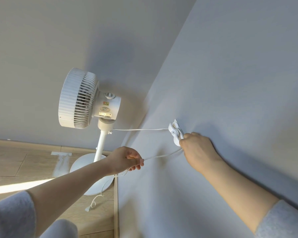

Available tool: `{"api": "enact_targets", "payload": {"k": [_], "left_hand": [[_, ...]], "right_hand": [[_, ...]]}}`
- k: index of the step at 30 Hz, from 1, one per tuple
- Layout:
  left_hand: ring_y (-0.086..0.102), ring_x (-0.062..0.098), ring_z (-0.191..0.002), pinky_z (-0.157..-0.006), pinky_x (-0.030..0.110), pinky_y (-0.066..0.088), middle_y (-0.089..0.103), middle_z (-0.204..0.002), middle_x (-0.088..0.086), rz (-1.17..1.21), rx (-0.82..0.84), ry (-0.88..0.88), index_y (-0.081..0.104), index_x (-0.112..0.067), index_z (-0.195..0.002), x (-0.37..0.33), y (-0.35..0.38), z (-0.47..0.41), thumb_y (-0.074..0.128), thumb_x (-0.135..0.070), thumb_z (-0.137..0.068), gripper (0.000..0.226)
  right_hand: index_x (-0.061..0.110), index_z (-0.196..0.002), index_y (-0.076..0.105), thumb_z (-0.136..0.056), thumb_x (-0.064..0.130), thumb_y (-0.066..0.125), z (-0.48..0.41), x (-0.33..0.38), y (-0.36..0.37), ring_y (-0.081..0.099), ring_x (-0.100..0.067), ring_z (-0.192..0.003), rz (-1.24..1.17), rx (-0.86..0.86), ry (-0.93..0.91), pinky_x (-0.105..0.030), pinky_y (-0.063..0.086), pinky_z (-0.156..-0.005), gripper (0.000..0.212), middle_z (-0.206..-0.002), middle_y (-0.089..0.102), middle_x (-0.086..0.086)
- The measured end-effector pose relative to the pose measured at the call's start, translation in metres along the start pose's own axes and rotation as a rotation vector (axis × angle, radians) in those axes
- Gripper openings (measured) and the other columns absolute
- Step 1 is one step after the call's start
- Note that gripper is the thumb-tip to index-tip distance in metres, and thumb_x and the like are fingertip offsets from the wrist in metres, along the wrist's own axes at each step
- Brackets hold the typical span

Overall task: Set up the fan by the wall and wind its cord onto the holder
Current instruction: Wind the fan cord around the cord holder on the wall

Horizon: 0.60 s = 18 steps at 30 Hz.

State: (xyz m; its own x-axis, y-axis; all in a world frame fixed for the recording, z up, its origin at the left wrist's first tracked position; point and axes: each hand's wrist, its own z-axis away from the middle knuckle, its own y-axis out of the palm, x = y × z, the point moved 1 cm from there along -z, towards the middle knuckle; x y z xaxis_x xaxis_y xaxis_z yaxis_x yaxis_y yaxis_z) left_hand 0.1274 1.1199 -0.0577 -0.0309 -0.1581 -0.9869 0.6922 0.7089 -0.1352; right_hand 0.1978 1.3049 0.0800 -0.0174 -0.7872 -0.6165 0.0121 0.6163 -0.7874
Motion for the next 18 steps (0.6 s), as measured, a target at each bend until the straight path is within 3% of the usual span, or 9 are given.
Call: {"api": "enact_targets", "payload": {"k": [3, 6, 9, 12, 15, 18], "left_hand": [[0.057, 0.009, -0.059, -0.06, 0.018, 0.049, 0.067, -0.063, -0.005, 0.001, -0.001, -0.014, 0.072, -0.014, -0.075, 0.002, 0.006, 0.0, 0.066, -0.02, -0.085, 0.013], [0.056, 0.009, -0.056, -0.056, 0.015, 0.047, 0.066, -0.06, -0.004, -0.022, -0.044, -0.05, 0.074, -0.008, -0.076, 0.008, 0.01, -0.001, 0.07, -0.02, -0.082, 0.014], [0.054, 0.003, -0.049, -0.056, 0.016, 0.047, 0.067, -0.059, -0.005, -0.067, -0.082, -0.077, 0.075, -0.008, -0.074, 0.014, 0.013, -0.003, 0.072, -0.022, -0.079, 0.015], [0.058, 0.004, -0.054, -0.062, 0.019, 0.051, 0.068, -0.059, -0.007, -0.121, -0.102, -0.089, 0.075, -0.014, -0.071, 0.019, 0.017, -0.007, 0.073, -0.027, -0.077, 0.015], [0.061, 0.006, -0.059, -0.07, 0.028, 0.055, 0.07, -0.061, -0.006, -0.174, -0.104, -0.109, 0.075, -0.014, -0.069, 0.023, 0.024, -0.013, 0.073, -0.03, -0.076, 0.018], [0.06, 0.008, -0.059, -0.07, 0.031, 0.055, 0.07, -0.062, -0.005, -0.199, -0.102, -0.138, 0.073, -0.017, -0.064, 0.028, 0.031, -0.021, 0.072, -0.031, -0.075, 0.018]], "right_hand": [[0.012, -0.097, 0.065, -0.077, -0.003, 0.057, 0.01, 0.006, 0.006, 0.058, -0.025, -0.091, -0.044, -0.038, 0.03, -0.03, 0.038, -0.06, 0.026, -0.095, 0.063, -0.003], [0.015, -0.058, 0.067, -0.045, 0.001, 0.079, 0.017, 0.015, 0.011, 0.059, -0.023, -0.062, -0.024, -0.106, 0.084, -0.024, 0.041, -0.044, 0.023, -0.061, 0.063, -0.001], [0.013, -0.05, 0.065, -0.032, 0.002, 0.078, 0.023, 0.026, 0.021, 0.06, -0.024, -0.057, -0.02, -0.117, 0.077, -0.021, 0.039, -0.044, 0.025, -0.052, 0.06, -0.002], [0.014, -0.047, 0.062, -0.02, 0.005, 0.08, 0.028, 0.036, 0.033, 0.057, -0.023, -0.05, -0.028, -0.099, 0.06, -0.021, 0.042, -0.041, 0.034, -0.046, 0.056, 0.0], [0.015, -0.052, 0.063, -0.024, 0.013, 0.086, 0.026, 0.04, 0.045, 0.057, -0.023, -0.051, -0.093, -0.036, 0.054, -0.024, 0.042, -0.039, 0.036, -0.052, 0.057, -0.002], [0.018, -0.046, 0.053, -0.031, 0.014, 0.086, 0.021, 0.038, 0.042, 0.054, -0.022, -0.041, -0.121, -0.069, 0.045, -0.02, 0.03, -0.036, 0.037, -0.048, 0.054, -0.001]]}}
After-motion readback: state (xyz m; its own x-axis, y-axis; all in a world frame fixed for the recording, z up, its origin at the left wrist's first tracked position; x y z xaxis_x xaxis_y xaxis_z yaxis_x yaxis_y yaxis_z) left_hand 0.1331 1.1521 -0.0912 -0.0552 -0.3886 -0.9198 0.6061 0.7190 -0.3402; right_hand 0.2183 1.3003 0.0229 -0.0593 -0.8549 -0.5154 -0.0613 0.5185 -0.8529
